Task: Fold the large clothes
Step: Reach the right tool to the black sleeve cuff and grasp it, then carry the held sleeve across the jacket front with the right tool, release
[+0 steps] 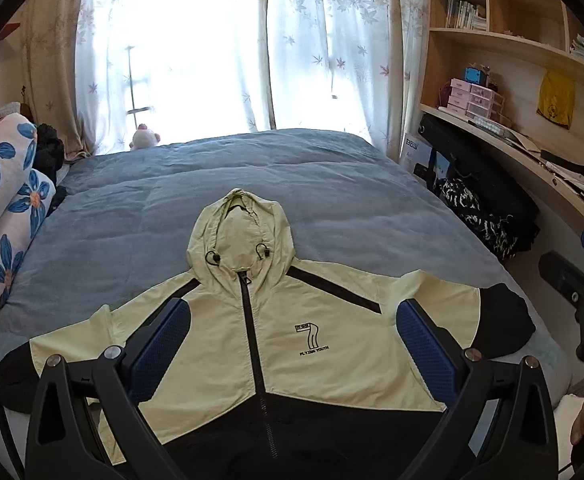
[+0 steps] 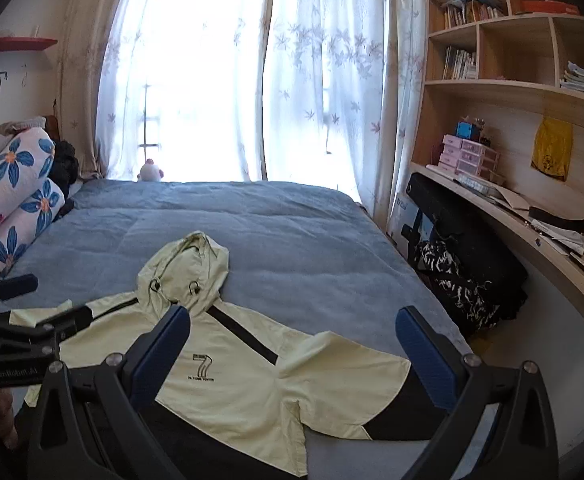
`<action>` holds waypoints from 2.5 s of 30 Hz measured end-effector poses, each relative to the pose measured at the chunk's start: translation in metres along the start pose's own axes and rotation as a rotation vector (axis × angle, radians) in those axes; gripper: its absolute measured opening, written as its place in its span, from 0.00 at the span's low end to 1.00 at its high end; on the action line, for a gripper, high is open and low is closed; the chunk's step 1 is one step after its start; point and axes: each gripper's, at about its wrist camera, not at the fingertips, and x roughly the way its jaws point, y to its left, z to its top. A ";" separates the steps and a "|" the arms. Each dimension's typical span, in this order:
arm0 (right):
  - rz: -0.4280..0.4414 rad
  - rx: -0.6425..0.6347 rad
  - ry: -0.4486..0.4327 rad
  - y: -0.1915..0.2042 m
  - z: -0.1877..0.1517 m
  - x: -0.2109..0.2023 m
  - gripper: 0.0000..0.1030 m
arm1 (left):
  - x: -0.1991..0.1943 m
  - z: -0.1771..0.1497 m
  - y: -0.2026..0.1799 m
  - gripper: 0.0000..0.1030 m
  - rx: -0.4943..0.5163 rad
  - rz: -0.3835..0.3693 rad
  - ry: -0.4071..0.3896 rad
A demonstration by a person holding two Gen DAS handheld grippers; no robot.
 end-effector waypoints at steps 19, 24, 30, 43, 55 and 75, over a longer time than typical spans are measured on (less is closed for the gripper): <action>-0.101 0.500 0.428 -0.254 -0.134 0.164 0.93 | 0.202 -0.046 -0.163 0.99 0.163 -0.040 0.180; -0.196 0.627 0.553 -0.308 -0.184 0.192 0.89 | 0.234 -0.066 -0.202 0.99 0.221 -0.038 0.198; -0.202 0.813 0.649 -0.341 -0.229 0.210 0.79 | 0.251 -0.081 -0.225 0.99 0.240 -0.065 0.220; -0.205 0.662 0.549 -0.302 -0.198 0.214 0.08 | 0.242 -0.083 -0.201 0.99 0.188 -0.104 0.265; 0.168 0.363 0.294 -0.116 -0.065 0.159 0.08 | 0.170 -0.055 -0.068 0.99 0.067 -0.045 0.209; 0.272 0.190 0.448 0.118 -0.164 0.194 0.53 | 0.147 -0.095 0.066 0.99 -0.032 0.046 0.227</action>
